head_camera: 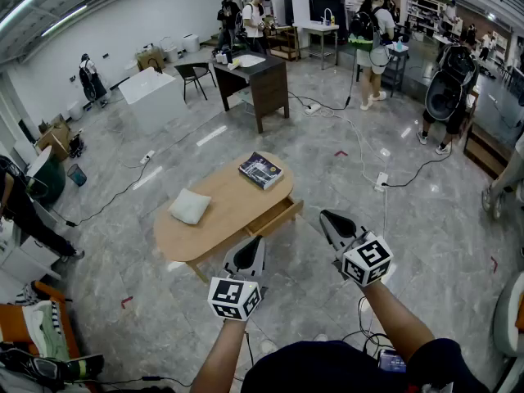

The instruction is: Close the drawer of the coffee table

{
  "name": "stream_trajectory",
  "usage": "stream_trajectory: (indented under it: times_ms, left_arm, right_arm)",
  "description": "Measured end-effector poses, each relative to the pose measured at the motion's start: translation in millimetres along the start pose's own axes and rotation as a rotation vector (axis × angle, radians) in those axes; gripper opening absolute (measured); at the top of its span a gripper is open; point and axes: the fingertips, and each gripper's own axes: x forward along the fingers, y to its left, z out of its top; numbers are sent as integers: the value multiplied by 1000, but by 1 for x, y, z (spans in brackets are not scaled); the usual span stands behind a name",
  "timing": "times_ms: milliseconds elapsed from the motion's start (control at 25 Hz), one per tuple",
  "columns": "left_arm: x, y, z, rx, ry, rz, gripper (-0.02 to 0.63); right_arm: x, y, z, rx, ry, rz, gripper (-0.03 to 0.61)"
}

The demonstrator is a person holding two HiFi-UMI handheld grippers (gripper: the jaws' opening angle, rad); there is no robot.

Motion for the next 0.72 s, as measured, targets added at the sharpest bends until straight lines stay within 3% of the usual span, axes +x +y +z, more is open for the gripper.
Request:
stream_trajectory:
  times_ms: [720]
  left_arm:
    - [19,-31,-2,-6,-10,62,2]
  right_arm:
    - [-23,-32,-8,51,-17,46,14]
